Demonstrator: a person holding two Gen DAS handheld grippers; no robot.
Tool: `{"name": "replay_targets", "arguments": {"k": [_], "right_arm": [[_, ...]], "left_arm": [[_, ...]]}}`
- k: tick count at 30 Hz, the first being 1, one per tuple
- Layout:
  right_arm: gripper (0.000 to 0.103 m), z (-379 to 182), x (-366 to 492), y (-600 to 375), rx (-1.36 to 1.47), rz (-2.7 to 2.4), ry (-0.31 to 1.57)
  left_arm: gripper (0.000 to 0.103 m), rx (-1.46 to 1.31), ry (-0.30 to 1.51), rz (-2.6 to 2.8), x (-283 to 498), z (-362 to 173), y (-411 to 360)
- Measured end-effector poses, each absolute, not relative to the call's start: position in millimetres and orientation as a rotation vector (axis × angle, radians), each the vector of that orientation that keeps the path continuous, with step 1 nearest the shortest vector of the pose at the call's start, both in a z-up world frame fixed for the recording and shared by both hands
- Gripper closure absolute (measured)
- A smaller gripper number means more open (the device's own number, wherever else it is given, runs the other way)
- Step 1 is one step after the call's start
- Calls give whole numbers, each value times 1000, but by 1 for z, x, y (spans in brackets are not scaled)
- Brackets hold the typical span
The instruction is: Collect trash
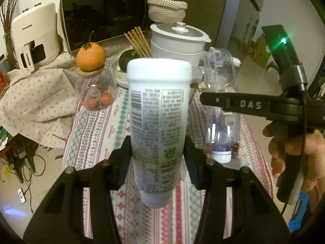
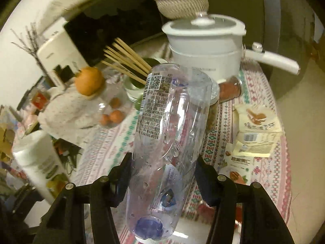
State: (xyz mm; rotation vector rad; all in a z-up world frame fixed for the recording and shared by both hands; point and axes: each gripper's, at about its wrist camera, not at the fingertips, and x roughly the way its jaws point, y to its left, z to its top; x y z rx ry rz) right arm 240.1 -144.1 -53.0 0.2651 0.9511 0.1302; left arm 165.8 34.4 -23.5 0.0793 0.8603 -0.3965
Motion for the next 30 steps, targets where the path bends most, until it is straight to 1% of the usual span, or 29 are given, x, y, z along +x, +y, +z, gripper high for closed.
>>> {"name": "replay_targets", "arguments": {"k": [9,14,26,30], "right_arm": [[45,-18,171,-157,252,159,911],[45,-12,123,-168,236,175,906],[45,-35,-8,-206,206,141,952],[45,-49,-49,-224,172,79,984]], "left_arm": [[52,68,853,-463,110,-12,23],[52,70,852,-510,74,-15,9],[52,122,884,-684,-13,-41,-33],[52,177,928,-788,-47,-59,-56]]}}
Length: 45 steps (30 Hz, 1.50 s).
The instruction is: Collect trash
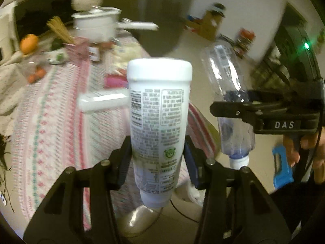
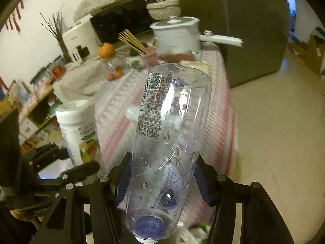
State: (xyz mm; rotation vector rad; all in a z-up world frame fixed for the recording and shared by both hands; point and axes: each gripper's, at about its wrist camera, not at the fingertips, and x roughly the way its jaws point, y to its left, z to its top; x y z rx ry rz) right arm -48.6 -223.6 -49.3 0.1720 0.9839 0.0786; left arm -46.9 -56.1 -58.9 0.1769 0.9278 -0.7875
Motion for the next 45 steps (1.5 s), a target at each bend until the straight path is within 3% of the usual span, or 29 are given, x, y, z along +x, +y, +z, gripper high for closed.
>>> {"name": "replay_targets", "arguments": {"k": [11,23,34,45], "right_arm": [[45,-117,-133,-284,204,-11,1195],[44,-248,-183,-331,438,16,1563],[45,-324,-182,-347,511,25,1776],[47,-313,-175,-366,567,-3,1638]], "left_arm": [[52,381,1117,-1051,-130,-126,-130],[52,509,1378,-1078,-146,-219,-179],[52,619,1396,-1058,-151,-263,-220],[52,478,1201,-1081,-136,-252,-222]]}}
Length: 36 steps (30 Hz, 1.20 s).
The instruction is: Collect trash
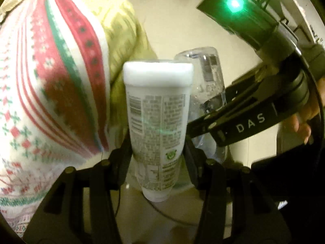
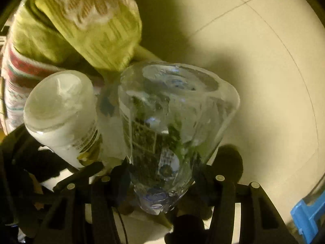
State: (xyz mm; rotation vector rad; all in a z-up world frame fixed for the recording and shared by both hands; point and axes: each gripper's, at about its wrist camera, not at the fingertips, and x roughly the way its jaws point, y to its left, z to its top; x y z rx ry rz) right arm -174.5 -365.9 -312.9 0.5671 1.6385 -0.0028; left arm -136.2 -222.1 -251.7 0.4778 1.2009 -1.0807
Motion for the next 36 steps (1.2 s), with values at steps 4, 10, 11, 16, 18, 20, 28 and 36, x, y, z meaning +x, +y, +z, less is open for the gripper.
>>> {"name": "replay_targets", "arguments": {"k": [4,10,11,16,18,20,28,36], "right_arm": [[48,-295,-175,-373,552,-31,1507],[48,-296,-181,-372,440,-95,1441],[48,-300,-182,-366,433,-98,1452],[49,-316,-165,-357,384,-101,1493],[49,-318,-164,-348,361,-92,1497],[49,-318,-161,-339,348,-88,1503],[45,-312,-156,-348,403,-85,1507],[38,-288,-160,-355,500,-33,1488]], "left_arm": [[52,383,1134,-1072,-129,-254,-220],[52,345,1104,-1055,-131,-280,-220],[52,339,1122,-1044,-130,-286,-221],[52,318,1120,-1031,-129,-298,-227],[52,308,1104,-1022,-130,-301,-231],[52,283,1098,-1006,-128,-306,-232],[52,235,1099,-1024,-131,-310,-229],[52,242,1129,-1026,-121,-299,-226]]}}
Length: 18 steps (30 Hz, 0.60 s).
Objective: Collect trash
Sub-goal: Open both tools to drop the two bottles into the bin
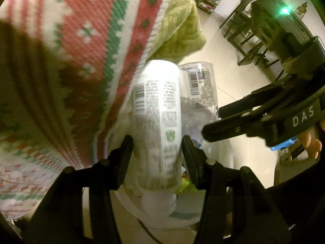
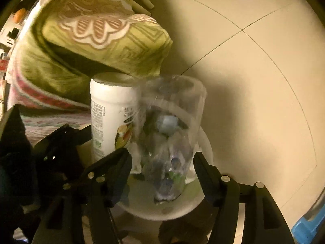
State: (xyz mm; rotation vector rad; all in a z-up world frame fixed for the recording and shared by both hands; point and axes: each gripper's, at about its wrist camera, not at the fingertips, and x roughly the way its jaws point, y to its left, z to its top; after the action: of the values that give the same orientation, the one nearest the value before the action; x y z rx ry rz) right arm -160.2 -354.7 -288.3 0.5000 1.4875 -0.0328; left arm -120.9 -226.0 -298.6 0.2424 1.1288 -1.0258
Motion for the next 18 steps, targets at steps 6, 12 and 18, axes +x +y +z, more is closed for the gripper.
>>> {"name": "replay_targets", "arguments": {"k": [6,12,18], "right_arm": [[38,-263,-171,-355,495,-39,1489],[38,-240,-176,-367,478,-77,1475],[38,-232,-178,-378,487,-89,1457]], "left_arm": [[53,254,1164,-1035,-118,-289,-212],[82,354,1251,-1027,-128,-304,-201],[82,423,1234,-1036,-139,-301,-223]]}}
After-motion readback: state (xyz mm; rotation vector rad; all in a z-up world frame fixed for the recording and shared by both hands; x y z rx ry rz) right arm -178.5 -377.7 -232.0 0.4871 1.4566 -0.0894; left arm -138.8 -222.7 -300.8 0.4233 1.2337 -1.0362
